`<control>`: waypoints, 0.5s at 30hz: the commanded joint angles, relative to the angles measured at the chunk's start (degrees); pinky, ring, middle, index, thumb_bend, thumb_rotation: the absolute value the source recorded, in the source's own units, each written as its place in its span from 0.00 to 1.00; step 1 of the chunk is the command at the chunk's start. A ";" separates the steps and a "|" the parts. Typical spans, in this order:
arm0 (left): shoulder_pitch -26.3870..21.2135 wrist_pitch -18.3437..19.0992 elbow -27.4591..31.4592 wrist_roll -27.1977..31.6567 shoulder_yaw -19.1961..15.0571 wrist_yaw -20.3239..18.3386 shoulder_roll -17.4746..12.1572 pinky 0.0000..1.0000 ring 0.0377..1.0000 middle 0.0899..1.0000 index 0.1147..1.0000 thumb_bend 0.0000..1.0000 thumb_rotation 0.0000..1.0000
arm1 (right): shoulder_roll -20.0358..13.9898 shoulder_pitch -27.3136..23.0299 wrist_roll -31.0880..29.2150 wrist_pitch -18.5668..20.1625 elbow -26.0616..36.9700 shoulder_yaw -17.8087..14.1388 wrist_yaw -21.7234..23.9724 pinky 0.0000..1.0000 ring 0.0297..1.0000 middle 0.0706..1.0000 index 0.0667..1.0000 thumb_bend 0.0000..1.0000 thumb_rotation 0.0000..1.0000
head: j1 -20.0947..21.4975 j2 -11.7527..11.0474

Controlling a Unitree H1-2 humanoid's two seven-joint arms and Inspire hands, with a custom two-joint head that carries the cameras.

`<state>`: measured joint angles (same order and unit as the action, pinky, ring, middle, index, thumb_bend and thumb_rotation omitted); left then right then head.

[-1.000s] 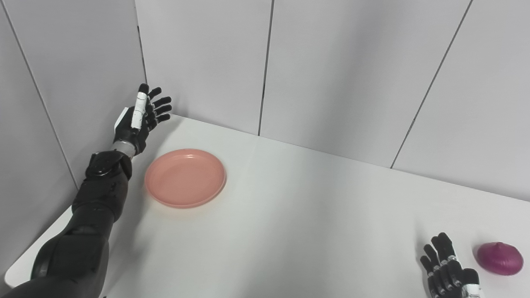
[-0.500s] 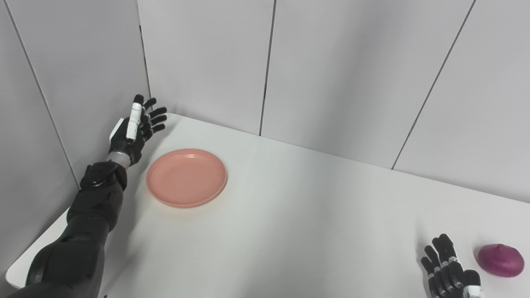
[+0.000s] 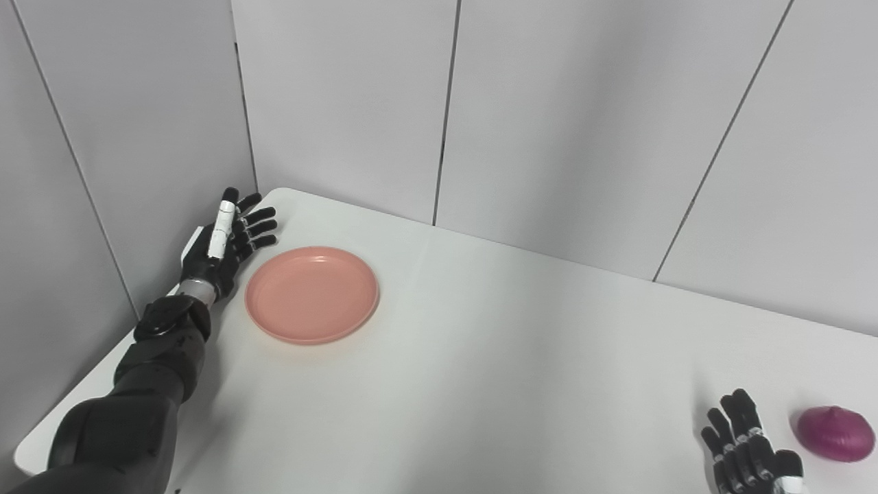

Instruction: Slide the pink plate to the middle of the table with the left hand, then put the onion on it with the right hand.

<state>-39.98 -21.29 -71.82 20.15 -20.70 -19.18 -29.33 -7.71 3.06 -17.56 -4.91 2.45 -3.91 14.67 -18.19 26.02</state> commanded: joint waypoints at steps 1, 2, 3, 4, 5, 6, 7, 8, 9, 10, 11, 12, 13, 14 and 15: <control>-2.32 -1.68 0.07 0.63 -0.18 -1.24 -0.65 0.73 0.77 0.75 0.81 1.00 0.88 | 0.87 5.84 -0.68 -0.28 -5.84 0.27 0.77 1.00 1.00 1.00 1.00 0.77 1.00 | -0.03 0.05; -2.17 -1.75 0.22 0.59 -0.08 -1.07 -0.42 0.73 0.77 0.76 0.82 1.00 0.88 | 0.88 5.89 -0.61 -0.19 -5.71 0.29 0.71 1.00 1.00 1.00 1.00 0.77 1.00 | 0.05 0.32; -2.00 -1.97 0.41 0.37 0.14 -0.89 -0.22 0.72 0.77 0.77 0.83 1.00 0.90 | 0.89 5.91 -0.62 -0.04 -5.61 0.29 0.66 1.00 1.00 1.00 1.00 0.77 1.00 | 0.05 0.32; -1.90 -2.14 0.52 0.20 0.31 -0.75 -0.12 0.72 0.77 0.77 0.83 1.00 0.90 | 0.90 5.93 -0.66 0.08 -5.51 0.29 0.64 1.00 1.00 1.00 1.00 0.77 1.00 | 0.11 0.40; -1.76 -2.22 0.70 0.29 0.35 -1.00 0.08 0.72 0.77 0.77 0.83 1.00 0.91 | 0.88 5.93 -0.66 0.16 -5.45 0.31 0.64 1.00 1.00 1.00 1.00 0.77 1.00 | 0.13 0.44; -1.59 -2.30 0.93 0.45 0.37 -1.42 0.32 0.73 0.76 0.75 0.83 1.00 0.91 | 0.92 5.95 -0.62 0.26 -5.35 0.29 0.53 1.00 1.00 1.00 1.00 0.78 1.00 | 0.13 0.44; -1.28 -2.14 1.58 0.64 0.42 -1.84 0.83 0.73 0.76 0.74 0.82 0.99 0.91 | 0.94 6.00 -0.48 0.51 -5.14 0.32 0.35 1.00 1.00 1.00 1.00 0.78 1.00 | 0.13 0.52; -1.05 -2.02 2.07 0.75 0.46 -2.10 1.19 0.74 0.76 0.75 0.82 0.99 0.91 | 0.96 6.05 -0.38 0.69 -4.98 0.33 0.22 1.00 1.00 1.00 1.00 0.79 1.00 | 0.13 0.52; -0.80 -1.78 2.68 0.90 0.47 -2.29 1.53 0.74 0.76 0.75 0.82 0.98 0.91 | 0.94 6.10 -0.28 0.77 -4.87 0.38 0.18 1.00 1.00 1.00 1.00 0.80 1.00 | 0.16 0.60; -0.44 -1.51 3.68 0.84 0.62 -2.17 2.02 0.75 0.77 0.75 0.82 0.98 0.91 | 0.93 6.13 -0.22 0.78 -4.81 0.41 0.18 1.00 1.00 1.00 1.00 0.80 1.00 | 0.16 0.60; -0.10 -1.22 4.57 0.83 0.80 -2.05 2.42 0.75 0.76 0.75 0.82 0.98 0.92 | 0.93 6.18 -0.20 0.81 -4.71 0.44 0.17 1.00 1.00 1.00 1.00 0.80 1.00 | 0.24 0.70; 0.22 -0.80 5.37 1.04 0.86 -2.15 2.99 0.74 0.76 0.75 0.82 0.98 0.92 | 0.95 6.21 -0.18 0.86 -4.61 0.46 0.12 1.00 1.00 1.00 1.00 0.80 1.00 | 0.24 0.70; 0.70 -0.08 6.75 1.27 0.99 -2.19 3.83 0.75 0.76 0.75 0.83 0.98 0.92 | 1.00 6.27 -0.22 0.95 -4.43 0.49 0.08 1.00 1.00 1.00 1.00 0.80 1.00 | 0.41 0.87; 1.09 0.57 7.87 1.51 1.09 -2.35 4.55 0.77 0.78 0.77 0.83 0.99 0.90 | 1.08 6.34 -0.20 1.01 -4.26 0.52 0.01 1.00 1.00 1.00 1.00 0.80 1.00 | 0.51 0.97; 1.39 1.08 8.74 1.65 1.16 -2.42 5.01 0.77 0.78 0.78 0.84 1.00 0.90 | 1.13 6.39 -0.18 1.05 -4.14 0.53 -0.05 1.00 1.00 1.00 1.00 0.80 1.00 | 0.54 0.98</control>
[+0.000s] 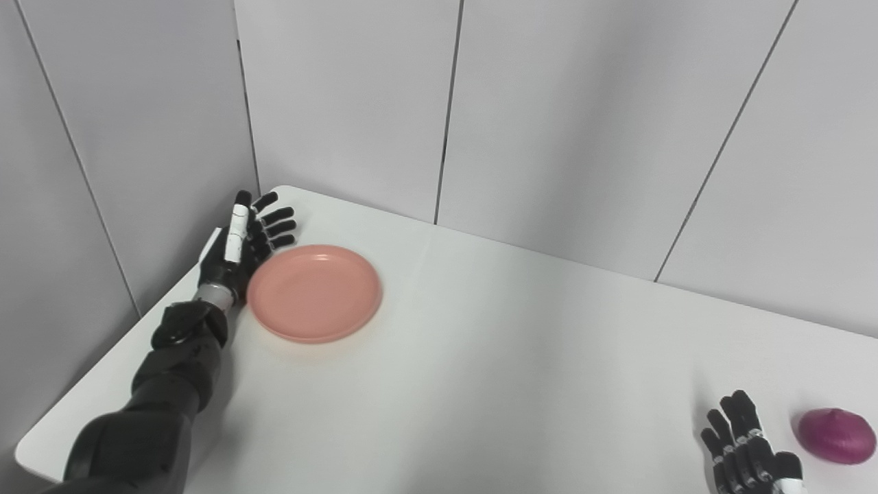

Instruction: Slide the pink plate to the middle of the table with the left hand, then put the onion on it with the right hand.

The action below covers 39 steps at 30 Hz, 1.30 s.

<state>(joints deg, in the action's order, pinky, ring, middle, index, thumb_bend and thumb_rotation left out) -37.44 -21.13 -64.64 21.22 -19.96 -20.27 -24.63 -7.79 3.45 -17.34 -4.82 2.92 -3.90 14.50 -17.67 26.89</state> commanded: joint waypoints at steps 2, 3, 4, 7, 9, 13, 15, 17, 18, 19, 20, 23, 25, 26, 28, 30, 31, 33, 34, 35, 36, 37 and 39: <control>-0.32 2.52 4.29 0.69 0.90 -1.77 1.43 0.79 0.79 0.78 0.86 0.98 0.90 | 1.45 6.10 -0.45 1.13 -4.28 0.50 -0.15 1.00 1.00 1.00 1.00 0.81 0.98 | 0.17 0.23; 0.14 3.51 5.97 0.49 1.27 -1.63 2.08 0.79 0.80 0.78 0.86 0.97 0.90 | 1.51 6.12 -0.39 1.10 -4.20 0.55 -0.20 1.00 1.00 1.00 1.00 0.82 0.98 | 0.29 0.34; 0.47 4.26 7.20 0.35 1.52 -1.47 2.51 0.79 0.79 0.78 0.86 0.97 0.90 | 1.54 6.13 -0.33 1.07 -4.15 0.59 -0.23 1.00 1.00 1.00 1.00 0.83 0.98 | 0.30 0.33; 1.42 6.95 11.37 0.11 2.41 -1.11 3.90 0.81 0.81 0.80 0.86 0.94 0.91 | 1.63 6.10 0.05 1.04 -4.05 0.78 -0.37 1.00 1.00 1.00 1.00 0.84 0.98 | 0.43 0.34; 1.90 8.45 14.42 -2.08 4.01 1.22 4.84 0.81 0.83 0.83 0.88 0.91 0.97 | 1.70 6.00 0.24 0.93 -4.04 0.92 -0.37 1.00 1.00 1.00 1.00 0.85 0.98 | 0.46 0.34; 1.99 10.07 17.23 -5.00 6.02 5.43 6.33 0.80 0.82 0.81 0.87 0.92 0.97 | 1.91 5.94 0.46 1.10 -3.77 1.14 -0.60 1.00 1.00 1.00 1.00 0.85 0.97 | 0.70 0.37; 2.01 10.16 18.30 -6.46 6.79 7.62 7.32 0.80 0.81 0.80 0.86 0.91 0.97 | 2.01 5.92 0.48 1.04 -3.67 1.20 -0.70 1.00 1.00 1.00 1.00 0.85 0.97 | 0.88 0.43; 2.05 10.63 19.43 -8.00 7.59 9.87 8.41 0.80 0.81 0.79 0.85 0.91 0.97 | 2.21 5.89 0.37 0.96 -3.65 1.19 -0.78 1.00 1.00 1.00 1.00 0.85 0.97 | 1.09 0.47; 2.08 11.07 20.02 -8.57 7.90 10.73 8.90 0.80 0.81 0.79 0.86 0.92 0.97 | 2.32 5.87 0.26 0.93 -3.67 1.19 -0.77 1.00 1.00 1.00 1.00 0.86 0.97 | 1.27 0.51; 2.10 11.71 20.74 -9.08 8.18 11.73 9.56 0.80 0.81 0.79 0.86 0.92 0.96 | 2.41 5.87 0.17 0.98 -3.61 1.19 -0.79 1.00 1.00 1.00 1.00 0.86 0.96 | 1.31 0.53; 2.16 12.35 21.54 -9.54 8.48 12.63 10.16 0.80 0.81 0.79 0.86 0.91 0.96 | 2.48 5.91 0.17 1.03 -3.45 1.25 -0.81 1.00 1.00 1.00 1.00 0.86 0.95 | 1.51 0.54; 2.31 14.61 23.73 -10.44 9.20 15.00 11.95 0.78 0.79 0.77 0.85 0.92 0.95 | 2.71 5.95 0.28 0.98 -3.33 1.38 -0.89 1.00 1.00 1.00 1.00 0.87 0.94 | 2.09 0.81; 2.71 16.29 25.81 -10.81 10.04 15.28 13.01 0.77 0.79 0.77 0.84 0.91 0.96 | 2.92 5.97 0.46 0.92 -3.26 1.47 -1.03 1.00 1.00 1.00 1.00 0.88 0.93 | 2.63 0.98; 2.89 17.16 26.72 -10.45 10.16 15.07 13.53 0.78 0.80 0.78 0.84 0.92 0.95 | 3.02 6.00 0.64 0.83 -3.20 1.53 -1.14 1.00 1.00 1.00 1.00 0.89 0.93 | 2.82 1.05; 3.32 18.64 28.59 -9.96 10.39 14.82 14.20 0.81 0.81 0.79 0.86 0.91 0.94 | 3.40 6.13 1.08 0.69 -2.89 1.77 -1.48 1.00 1.00 1.00 0.99 0.89 0.92 | 3.87 1.52; 3.45 19.86 29.94 -10.94 11.46 15.18 14.97 0.80 0.81 0.80 0.86 0.89 0.96 | 3.73 6.23 1.49 0.51 -2.59 2.11 -1.76 1.00 1.00 1.00 0.99 0.89 0.91 | 5.18 2.02; 3.44 20.39 30.43 -11.39 12.02 15.37 15.47 0.80 0.81 0.80 0.86 0.89 0.96 | 3.90 6.23 1.99 0.35 -2.47 2.34 -1.94 1.00 1.00 1.00 0.99 0.89 0.91 | 6.61 2.46; 3.52 21.22 31.18 -11.74 12.83 15.54 16.26 0.78 0.81 0.80 0.85 0.89 0.97 | 4.33 6.21 2.83 0.16 -2.26 2.62 -2.35 1.00 1.00 1.00 0.99 0.88 0.91 | 7.87 2.84; 3.58 21.58 31.50 -11.81 13.11 15.53 16.55 0.77 0.80 0.79 0.85 0.89 0.97 | 4.59 6.20 3.19 0.11 -2.17 2.69 -2.55 1.00 1.00 1.00 0.99 0.88 0.91 | 8.10 2.94; 3.80 22.09 31.98 -11.57 13.49 15.13 17.13 0.77 0.80 0.79 0.85 0.89 0.98 | 4.91 6.25 3.71 0.29 -1.75 2.89 -2.90 1.00 0.99 1.00 0.99 0.88 0.91 | 9.23 3.29; 3.96 22.47 32.33 -11.38 13.71 14.81 17.51 0.78 0.80 0.79 0.86 0.89 0.97 | 5.14 6.30 4.10 0.44 -1.43 3.05 -3.16 1.00 0.99 1.00 0.99 0.87 0.91 | 9.41 3.35; 4.26 22.83 32.74 -11.25 14.08 14.36 18.01 0.78 0.80 0.79 0.86 0.89 0.96 | 5.51 6.38 4.27 0.60 -1.01 3.23 -3.48 1.00 0.99 1.00 0.99 0.86 0.91 | 10.45 3.70; 4.89 23.48 33.61 -11.36 14.95 13.65 18.73 0.78 0.80 0.79 0.85 0.90 0.95 | 6.09 6.48 4.52 0.80 -0.36 3.54 -4.00 1.00 0.99 1.00 0.99 0.85 0.91 | 11.49 4.02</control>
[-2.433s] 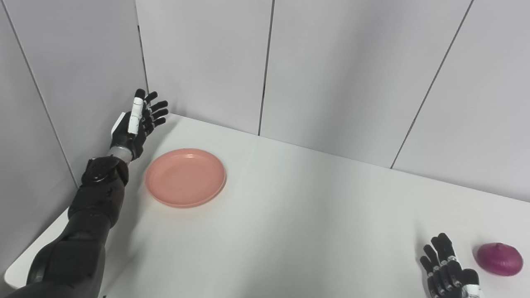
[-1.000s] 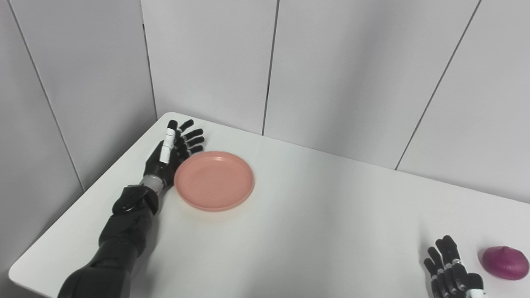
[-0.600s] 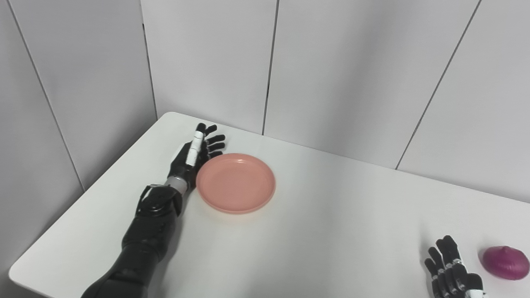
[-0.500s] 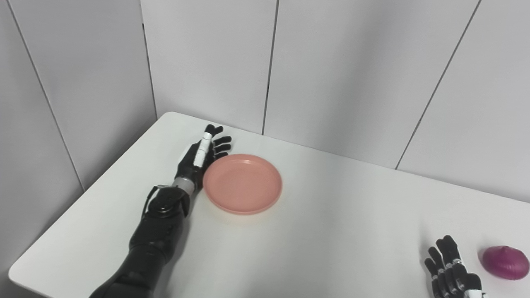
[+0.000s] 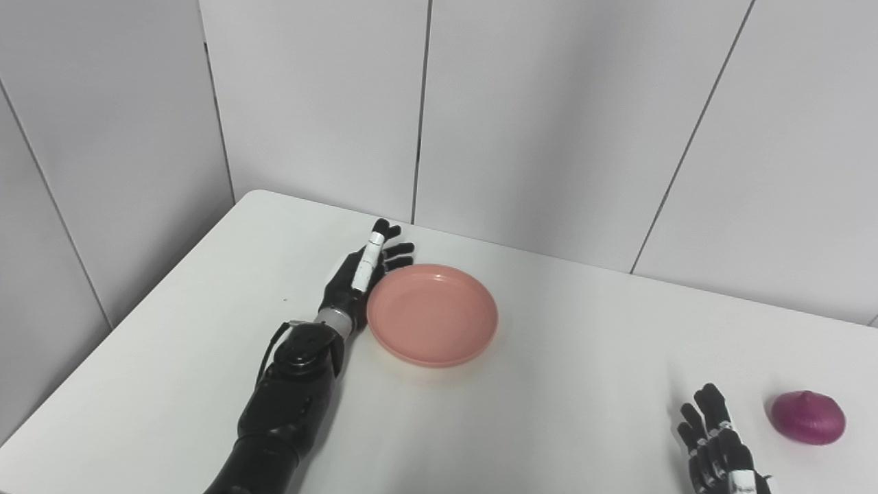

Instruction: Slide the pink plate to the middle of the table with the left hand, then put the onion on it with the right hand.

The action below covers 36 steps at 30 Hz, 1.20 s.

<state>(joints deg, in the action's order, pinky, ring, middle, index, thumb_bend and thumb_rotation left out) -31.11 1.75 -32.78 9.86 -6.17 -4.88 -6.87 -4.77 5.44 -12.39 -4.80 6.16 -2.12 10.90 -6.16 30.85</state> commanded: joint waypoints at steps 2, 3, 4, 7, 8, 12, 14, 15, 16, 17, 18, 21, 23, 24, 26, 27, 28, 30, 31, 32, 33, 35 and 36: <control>-0.51 1.70 3.09 -0.20 2.47 -2.67 1.45 0.77 0.79 0.78 0.85 0.91 0.95 | 3.67 4.51 0.18 1.07 -2.96 2.18 -1.04 1.00 1.00 1.00 1.00 0.82 0.91 | 1.33 0.54; -0.05 2.44 3.85 -0.11 3.09 -3.26 1.56 0.77 0.79 0.78 0.85 0.91 0.95 | 3.92 4.52 0.64 1.39 -2.59 2.41 -1.45 1.00 1.00 1.00 0.99 0.81 0.91 | 1.91 0.68; 0.23 3.02 4.38 0.06 3.43 -3.66 1.50 0.78 0.79 0.78 0.85 0.91 0.95 | 4.11 4.52 0.99 1.63 -2.33 2.62 -1.78 1.00 1.00 1.00 0.99 0.82 0.91 | 2.48 0.81; 1.99 4.65 7.15 0.49 4.60 -5.41 1.67 0.79 0.80 0.79 0.85 0.92 0.96 | 4.94 4.43 2.14 2.08 -1.77 3.22 -2.82 1.00 0.99 1.00 0.99 0.82 0.91 | 4.49 1.32; 2.44 5.16 7.93 0.61 4.84 -5.76 1.73 0.79 0.80 0.79 0.85 0.91 0.96 | 5.15 4.37 2.45 2.12 -1.73 3.38 -3.03 1.00 0.99 1.00 0.99 0.82 0.91 | 4.64 1.36; 4.21 7.67 11.05 0.93 5.44 -6.72 2.02 0.78 0.80 0.80 0.86 0.91 0.96 | 5.76 4.15 3.63 2.34 -1.67 4.18 -3.72 1.00 0.99 0.99 0.98 0.81 0.93 | 6.35 1.74; 4.91 8.30 11.99 1.11 5.56 -7.19 2.14 0.78 0.80 0.80 0.86 0.91 0.97 | 6.18 4.06 4.11 2.36 -1.58 4.47 -4.02 1.00 0.99 0.99 0.98 0.81 0.93 | 7.50 1.91; 5.21 8.31 12.21 1.16 5.71 -7.50 2.21 0.78 0.80 0.80 0.86 0.91 0.96 | 6.39 4.03 4.24 2.40 -1.53 4.55 -4.16 1.00 0.99 0.99 0.98 0.81 0.93 | 7.69 1.95; 5.48 8.29 12.39 1.24 5.84 -7.83 2.24 0.79 0.80 0.80 0.86 0.91 0.96 | 6.60 3.97 4.42 2.43 -1.53 4.66 -4.29 1.00 0.99 0.99 0.98 0.81 0.93 | 8.24 2.06; 5.77 8.30 12.61 1.21 6.01 -8.04 2.38 0.79 0.80 0.80 0.86 0.91 0.96 | 6.74 3.93 4.47 2.60 -1.47 4.76 -4.40 1.00 0.99 0.99 0.98 0.81 0.93 | 8.30 2.10; 6.01 8.36 12.83 1.23 6.12 -8.19 2.47 0.79 0.80 0.80 0.86 0.92 0.97 | 6.89 3.88 4.51 2.80 -1.41 4.89 -4.50 1.00 0.99 0.99 0.98 0.81 0.93 | 8.67 2.16; 6.56 8.87 13.66 1.49 6.49 -8.55 2.74 0.79 0.80 0.80 0.86 0.92 0.97 | 7.27 3.82 4.66 3.04 -1.20 5.12 -4.78 1.00 0.99 0.99 0.98 0.81 0.93 | 8.98 2.29; 6.77 9.17 14.17 1.59 6.81 -8.87 2.72 0.79 0.80 0.80 0.86 0.92 0.97 | 7.44 3.74 4.97 2.95 -1.16 5.29 -4.97 1.00 0.99 0.99 0.98 0.81 0.93 | 9.22 2.39; 6.81 9.24 14.27 1.60 6.91 -8.95 2.66 0.79 0.80 0.81 0.86 0.92 0.98 | 7.53 3.68 5.17 2.98 -1.12 5.39 -5.10 1.00 0.99 0.99 0.98 0.81 0.93 | 9.46 2.45; 6.86 9.25 14.42 1.68 6.99 -9.16 2.65 0.79 0.80 0.81 0.86 0.92 0.98 | 7.69 3.55 5.27 2.97 -1.17 5.50 -5.24 1.00 0.99 0.99 0.98 0.80 0.93 | 9.73 2.54; 6.91 9.44 14.63 1.70 6.99 -9.22 2.70 0.79 0.80 0.81 0.86 0.93 0.97 | 7.81 3.48 5.21 2.98 -1.25 5.50 -5.31 1.00 0.99 0.99 0.98 0.80 0.93 | 9.82 2.56; 6.93 9.61 14.80 1.78 6.97 -9.30 2.71 0.79 0.80 0.81 0.86 0.92 0.98 | 7.93 3.37 5.16 2.97 -1.37 5.51 -5.37 1.00 0.99 0.99 0.98 0.80 0.93 | 10.04 2.65; 7.01 9.92 15.18 1.98 6.82 -9.29 2.85 0.80 0.80 0.81 0.87 0.92 0.98 | 8.12 3.20 5.11 3.06 -1.48 5.55 -5.49 1.00 0.99 0.99 0.98 0.80 0.93 | 10.30 2.62; 7.05 10.02 15.35 2.08 6.72 -9.25 2.95 0.80 0.80 0.81 0.87 0.92 0.98 | 8.18 3.14 5.10 3.12 -1.48 5.59 -5.55 1.00 0.99 0.99 0.98 0.80 0.93 | 10.30 2.62; 7.14 10.06 15.54 2.19 6.57 -9.09 3.14 0.80 0.80 0.81 0.87 0.92 0.98 | 8.23 3.08 5.26 3.16 -1.52 5.67 -5.64 1.00 0.99 0.99 0.98 0.80 0.93 | 10.62 2.68; 7.19 10.04 15.60 2.27 6.43 -9.02 3.22 0.80 0.80 0.81 0.87 0.92 0.97 | 8.36 3.02 5.45 3.21 -1.55 5.78 -5.76 1.00 0.99 0.99 0.98 0.80 0.93 | 11.01 2.70; 7.25 9.97 15.64 2.23 6.30 -8.99 3.37 0.81 0.80 0.81 0.87 0.92 0.97 | 8.64 2.93 5.56 3.13 -1.64 5.89 -5.91 1.00 0.99 0.99 0.97 0.80 0.93 | 11.32 2.72; 7.24 10.05 15.66 2.20 6.25 -8.97 3.48 0.81 0.81 0.81 0.87 0.92 0.98 | 8.78 2.85 5.54 3.06 -1.70 5.95 -5.92 1.00 0.99 0.99 0.97 0.80 0.92 | 11.57 2.75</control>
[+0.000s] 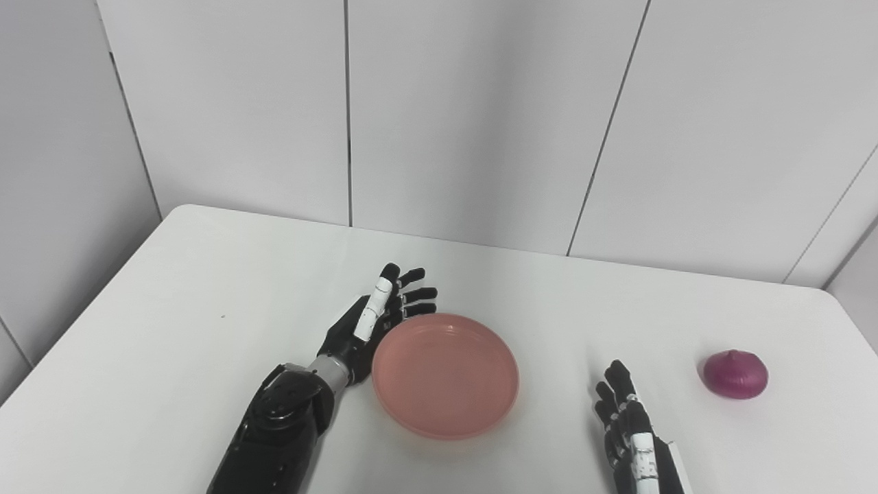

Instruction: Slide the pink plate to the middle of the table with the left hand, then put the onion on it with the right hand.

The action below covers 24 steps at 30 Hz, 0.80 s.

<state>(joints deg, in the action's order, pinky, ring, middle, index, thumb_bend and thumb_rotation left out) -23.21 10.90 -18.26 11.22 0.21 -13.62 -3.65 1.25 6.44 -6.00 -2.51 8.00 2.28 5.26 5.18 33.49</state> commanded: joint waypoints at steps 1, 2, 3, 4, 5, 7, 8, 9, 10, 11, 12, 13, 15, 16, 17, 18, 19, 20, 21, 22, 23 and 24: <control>-0.71 0.92 1.08 0.84 -0.22 -0.27 0.31 0.81 0.81 0.82 0.88 0.92 0.98 | 2.91 1.75 -0.76 0.67 -3.64 1.62 -0.31 1.00 0.99 0.99 0.97 0.80 0.92 | 0.76 0.13; -0.75 0.95 1.04 0.84 -0.29 -0.31 0.34 0.81 0.81 0.82 0.88 0.92 0.98 | 3.00 1.69 -0.67 0.61 -3.71 1.67 -0.34 1.00 0.99 0.99 0.97 0.80 0.92 | 0.76 0.13; -0.89 0.80 0.80 0.75 -0.35 -0.21 0.52 0.81 0.81 0.82 0.88 0.92 0.98 | 3.21 1.63 -0.72 0.60 -3.75 1.71 -0.41 1.00 0.99 0.99 0.97 0.80 0.92 | 1.30 0.20; -0.99 0.68 0.63 0.67 -0.40 -0.15 0.64 0.80 0.81 0.81 0.88 0.92 0.98 | 3.36 1.59 -0.76 0.59 -3.77 1.73 -0.47 1.00 0.99 0.99 0.97 0.80 0.92 | 1.37 0.18; -1.10 0.57 0.49 0.65 -0.42 -0.12 0.85 0.80 0.81 0.81 0.88 0.92 0.98 | 3.55 1.52 -0.73 0.59 -3.77 1.77 -0.60 1.00 0.98 0.98 0.97 0.80 0.91 | 1.69 0.18; -1.33 0.47 0.16 0.74 -0.53 -0.21 1.13 0.81 0.81 0.81 0.88 0.92 0.98 | 3.77 1.37 -0.48 0.46 -3.94 1.85 -0.85 1.00 0.98 0.98 0.97 0.80 0.91 | 2.21 0.14; -1.44 0.44 -0.02 0.81 -0.60 -0.26 1.23 0.81 0.82 0.81 0.87 0.92 0.98 | 3.83 1.31 -0.33 0.38 -4.06 1.90 -0.97 1.00 0.98 0.98 0.97 0.80 0.91 | 2.26 0.15; -1.57 0.38 -0.24 0.74 -0.62 -0.29 1.26 0.81 0.82 0.81 0.87 0.93 0.97 | 3.94 1.24 -0.29 0.28 -4.20 1.91 -1.06 1.00 0.98 0.99 0.97 0.80 0.90 | 2.60 0.18; -1.66 0.35 -0.39 0.67 -0.63 -0.31 1.27 0.81 0.81 0.82 0.87 0.93 0.98 | 4.01 1.20 -0.28 0.22 -4.29 1.92 -1.12 1.00 0.98 0.98 0.97 0.80 0.90 | 2.60 0.18; -1.76 0.24 -0.64 0.60 -0.66 -0.35 1.25 0.80 0.81 0.82 0.87 0.93 0.98 | 4.10 1.14 -0.34 0.11 -4.45 1.93 -1.14 1.00 0.98 0.98 0.97 0.79 0.90 | 3.01 0.23; -1.86 0.13 -0.90 0.60 -0.69 -0.46 1.22 0.80 0.81 0.81 0.87 0.93 0.98 | 4.21 1.10 -0.33 0.09 -4.51 1.97 -1.19 1.00 0.98 0.98 0.97 0.79 0.89 | 3.26 0.21; -1.95 0.04 -1.12 0.63 -0.74 -0.57 1.17 0.80 0.81 0.81 0.88 0.93 0.98 | 4.30 1.05 -0.29 0.08 -4.57 2.00 -1.25 1.00 0.98 0.98 0.97 0.79 0.89 | 3.56 0.20; -2.09 -0.10 -1.53 0.65 -0.81 -0.76 1.03 0.81 0.81 0.81 0.88 0.93 0.98 | 4.46 1.01 -0.01 0.01 -4.57 2.13 -1.33 1.00 0.98 0.98 0.97 0.78 0.89 | 4.26 0.16; -2.16 -0.15 -1.75 0.58 -0.85 -0.80 0.92 0.81 0.81 0.81 0.88 0.92 0.98 | 4.57 0.98 0.51 -0.17 -4.56 2.24 -1.55 1.00 0.98 0.98 0.97 0.78 0.87 | 4.67 0.19; -2.20 -0.19 -1.94 0.53 -0.88 -0.88 0.77 0.81 0.81 0.81 0.88 0.92 0.99 | 4.63 0.94 1.40 -0.42 -4.41 2.36 -1.93 1.00 0.98 0.98 0.97 0.77 0.86 | 4.87 0.19; -2.26 -0.25 -2.19 0.53 -0.95 -1.00 0.59 0.81 0.82 0.82 0.88 0.91 0.99 | 4.68 0.90 2.29 -0.21 -3.94 2.48 -2.36 1.00 0.98 0.97 0.97 0.77 0.85 | 5.30 0.16; -2.35 -0.30 -2.49 0.56 -1.09 -1.09 0.42 0.81 0.82 0.82 0.89 0.91 0.99 | 4.68 0.91 3.40 0.32 -3.02 2.53 -2.95 1.00 0.98 0.97 0.97 0.76 0.85 | 5.52 0.14; -2.47 -0.38 -2.83 0.61 -1.25 -1.23 0.22 0.81 0.83 0.82 0.89 0.91 0.99 | 4.70 0.90 4.38 0.89 -2.11 2.57 -3.50 1.00 0.97 0.96 0.97 0.76 0.84 | 6.25 0.06; -2.56 -0.46 -3.07 0.63 -1.36 -1.33 0.11 0.82 0.83 0.83 0.89 0.91 0.98 | 4.71 0.90 4.99 1.28 -1.54 2.60 -3.87 1.00 0.96 0.95 0.96 0.77 0.83 | 6.25 0.06; -2.70 -0.65 -3.47 0.60 -1.49 -1.47 -0.12 0.82 0.83 0.83 0.89 0.91 0.98 | 4.64 0.78 6.08 1.87 -0.49 2.55 -4.49 0.99 0.95 0.94 0.95 0.78 0.81 | 7.16 0.04; -2.86 -0.80 -3.89 0.62 -1.64 -1.62 -0.34 0.83 0.83 0.83 0.89 0.90 0.99 | 4.41 0.60 7.35 2.21 0.68 2.45 -5.07 0.93 0.91 0.92 0.93 0.79 0.78 | 7.32 0.02; -3.01 -0.92 -4.32 0.67 -1.81 -1.74 -0.54 0.83 0.83 0.84 0.89 0.89 0.99 | 4.22 0.39 8.21 2.63 1.76 2.30 -5.54 0.89 0.89 0.90 0.92 0.80 0.76 | 7.89 -0.03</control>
<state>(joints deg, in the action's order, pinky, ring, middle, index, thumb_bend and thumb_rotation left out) -25.03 10.01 -21.54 11.23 -1.27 -14.92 -3.34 4.59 5.94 1.15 -1.41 8.85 4.15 0.52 12.57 33.49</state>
